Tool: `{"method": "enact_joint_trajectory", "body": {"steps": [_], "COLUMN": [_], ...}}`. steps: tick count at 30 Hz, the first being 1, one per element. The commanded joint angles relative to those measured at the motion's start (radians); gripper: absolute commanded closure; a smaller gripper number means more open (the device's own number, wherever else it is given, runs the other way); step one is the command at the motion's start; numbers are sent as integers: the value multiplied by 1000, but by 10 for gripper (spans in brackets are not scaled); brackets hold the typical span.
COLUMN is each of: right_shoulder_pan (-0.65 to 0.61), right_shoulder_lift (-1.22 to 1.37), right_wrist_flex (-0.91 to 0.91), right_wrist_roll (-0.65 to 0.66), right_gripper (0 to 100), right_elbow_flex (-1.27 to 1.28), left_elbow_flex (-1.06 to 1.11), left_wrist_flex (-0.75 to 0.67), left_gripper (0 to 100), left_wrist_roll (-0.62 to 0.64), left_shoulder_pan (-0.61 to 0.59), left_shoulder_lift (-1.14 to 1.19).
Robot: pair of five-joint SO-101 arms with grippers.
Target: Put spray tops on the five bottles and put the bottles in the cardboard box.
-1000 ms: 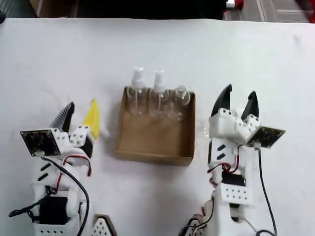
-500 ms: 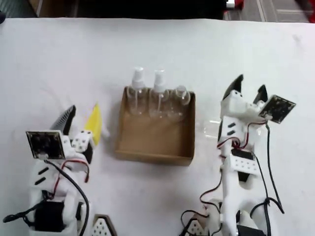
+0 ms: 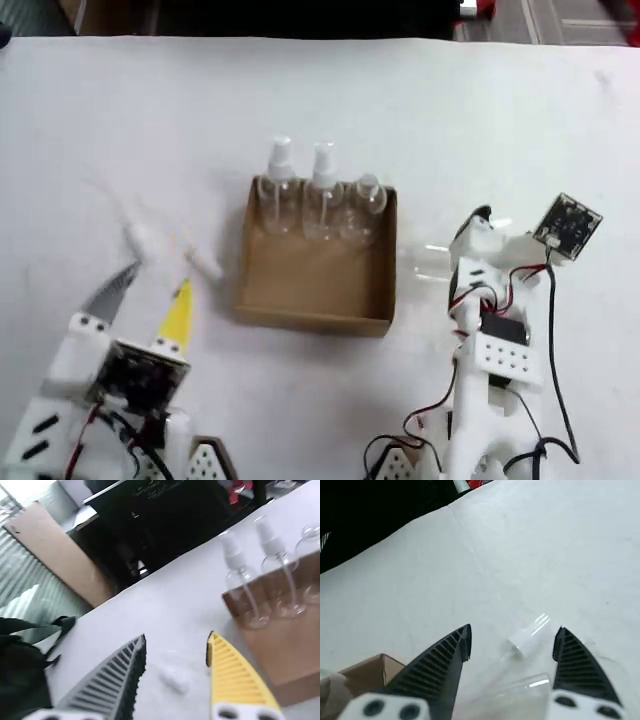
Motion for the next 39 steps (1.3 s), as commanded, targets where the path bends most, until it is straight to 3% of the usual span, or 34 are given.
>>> {"method": "enact_joint_trajectory", "body": {"steps": [1, 3, 6, 10, 15, 22, 31, 39], "right_shoulder_pan": [-2, -4, -44, -93, -90, -76, -76, -76], "right_shoulder_lift": [-28, -28, -28, -31, -30, -30, -30, -28], "right_wrist_flex": [-148, -252, -331, -329, -332, -335, -335, -334], "right_wrist_roll": [3, 23, 143, 252, 241, 241, 242, 247], "right_gripper": [762, 762, 762, 762, 762, 762, 762, 762], "right_elbow_flex": [57, 109, 158, 169, 169, 167, 167, 167], "left_elbow_flex": [-149, -187, -196, -152, -146, -331, -528, -605], "left_wrist_flex": [23, -17, -87, -101, -160, -176, -120, -410], "left_gripper": [833, 878, 934, 889, 880, 880, 879, 884], "left_wrist_roll": [-103, -66, 11, 29, -112, -413, -405, -367], "left_shoulder_pan": [-232, -308, -326, -331, -344, -331, -308, -326], "left_shoulder_lift": [7, 7, 8, 104, 489, 997, 1458, 1782]}}
